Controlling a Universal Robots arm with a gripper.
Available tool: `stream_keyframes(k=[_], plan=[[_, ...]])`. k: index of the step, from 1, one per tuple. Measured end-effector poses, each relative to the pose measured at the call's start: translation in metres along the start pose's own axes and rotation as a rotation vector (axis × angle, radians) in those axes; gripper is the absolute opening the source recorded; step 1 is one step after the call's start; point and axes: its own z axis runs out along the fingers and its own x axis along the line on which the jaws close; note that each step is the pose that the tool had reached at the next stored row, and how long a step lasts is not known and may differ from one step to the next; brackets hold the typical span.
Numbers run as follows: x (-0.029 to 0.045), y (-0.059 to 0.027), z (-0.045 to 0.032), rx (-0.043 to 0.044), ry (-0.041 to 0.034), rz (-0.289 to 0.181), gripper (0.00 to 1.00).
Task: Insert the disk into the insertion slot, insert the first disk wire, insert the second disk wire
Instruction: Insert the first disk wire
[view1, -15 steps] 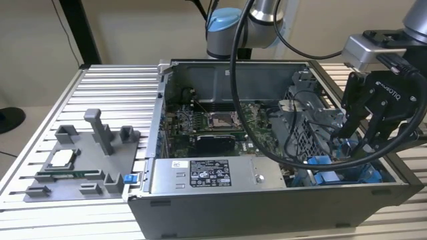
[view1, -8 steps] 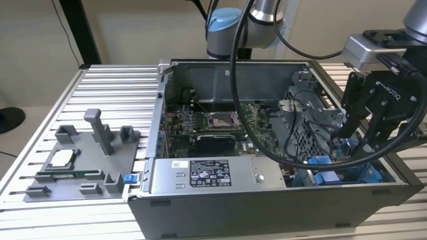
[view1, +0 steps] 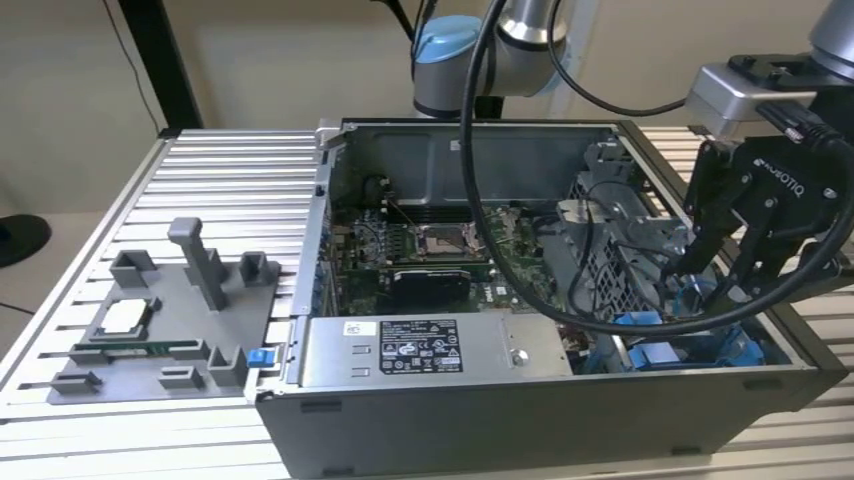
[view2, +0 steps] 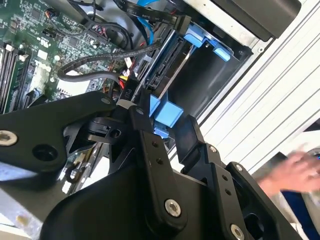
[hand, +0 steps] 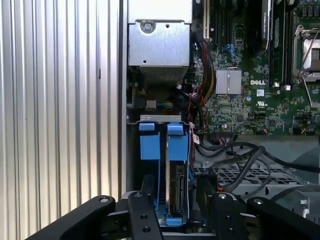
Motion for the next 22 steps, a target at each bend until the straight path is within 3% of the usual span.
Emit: stream_keyframes(k=[5,11,12,13,15,16,18,22], plan=[[-0.0008,0.0006,-0.0076,0.0006,0.0002,0.0,1.0],[-0.0008,0.0007,-0.0084,0.0007,-0.0009,0.0,1.0],[-0.0008,0.0006,-0.0086,0.0006,-0.0068,0.0,1.0],[-0.0008,0.0007,-0.0085,0.0003,-0.022,-0.001,1.0],[-0.0008,0.0006,-0.0081,-0.0004,-0.0593,-0.003,1.0],[-0.0008,0.0006,-0.0077,-0.0007,-0.0711,-0.003,1.0],[-0.0008,0.0006,-0.0065,-0.0009,-0.0852,-0.004,1.0],[-0.0005,0.0004,-0.0024,-0.0013,-0.1012,-0.005,1.0]])
